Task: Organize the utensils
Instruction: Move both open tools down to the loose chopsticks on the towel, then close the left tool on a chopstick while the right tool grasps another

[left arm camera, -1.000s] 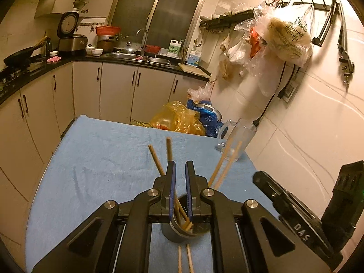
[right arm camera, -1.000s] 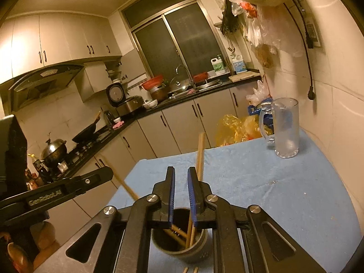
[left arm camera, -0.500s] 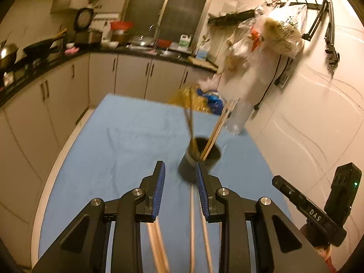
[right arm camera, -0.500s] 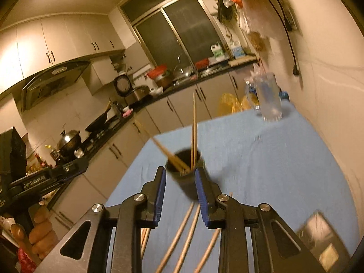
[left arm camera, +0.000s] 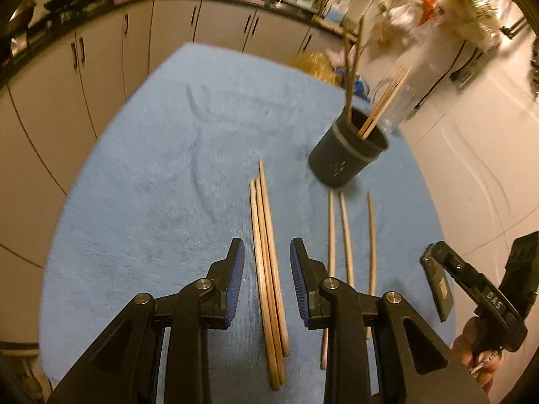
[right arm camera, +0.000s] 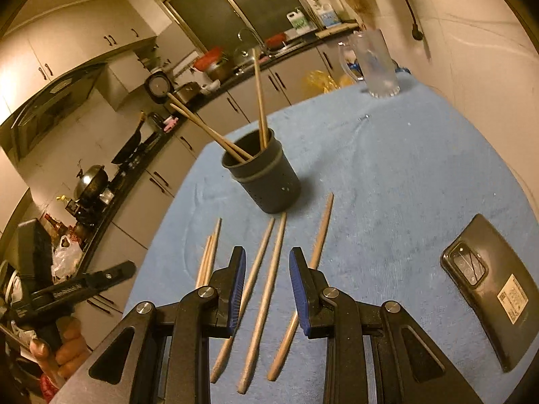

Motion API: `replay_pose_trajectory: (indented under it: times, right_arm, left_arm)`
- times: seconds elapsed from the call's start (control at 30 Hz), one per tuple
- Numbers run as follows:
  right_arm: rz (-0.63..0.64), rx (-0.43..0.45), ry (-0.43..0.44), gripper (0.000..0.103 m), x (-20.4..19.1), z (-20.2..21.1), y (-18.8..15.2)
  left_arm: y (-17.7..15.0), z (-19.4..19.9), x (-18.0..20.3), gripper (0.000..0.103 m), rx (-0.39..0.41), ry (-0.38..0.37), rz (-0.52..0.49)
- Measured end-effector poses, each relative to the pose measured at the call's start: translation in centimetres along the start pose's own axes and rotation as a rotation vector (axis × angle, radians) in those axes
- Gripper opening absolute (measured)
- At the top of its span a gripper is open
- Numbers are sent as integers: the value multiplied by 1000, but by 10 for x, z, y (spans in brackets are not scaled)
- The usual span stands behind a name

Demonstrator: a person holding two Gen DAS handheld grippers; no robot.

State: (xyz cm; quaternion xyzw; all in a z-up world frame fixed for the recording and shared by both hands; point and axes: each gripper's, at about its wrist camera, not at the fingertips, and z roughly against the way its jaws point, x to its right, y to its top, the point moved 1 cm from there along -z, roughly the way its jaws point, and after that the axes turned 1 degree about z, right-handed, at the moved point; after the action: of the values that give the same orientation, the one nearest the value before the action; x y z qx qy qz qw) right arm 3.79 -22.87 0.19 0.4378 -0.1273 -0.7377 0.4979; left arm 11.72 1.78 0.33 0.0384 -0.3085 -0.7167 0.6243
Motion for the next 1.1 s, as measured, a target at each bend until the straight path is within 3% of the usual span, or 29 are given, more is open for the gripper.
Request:
replay_pose_trajectory:
  times: [0.3, 0.57, 0.7, 0.83, 1.1]
  right_arm:
    - [-55, -48, 3, 29, 26, -28, 3]
    - [-61, -80, 18, 29, 38, -48, 10]
    - [-77, -83, 6, 29, 49, -48, 12]
    - [-90, -83, -19, 29, 61, -44, 14]
    - [-100, -79, -46, 29, 69, -42, 18]
  left_arm:
    - [16, -62, -13, 26, -124, 61, 59]
    - [27, -86, -4, 26, -151, 93, 44]
    - [28, -98, 5, 18, -174, 127, 4]
    - [27, -97, 5, 15, -166, 113, -19]
    - [28, -91, -20, 15, -163, 40, 37]
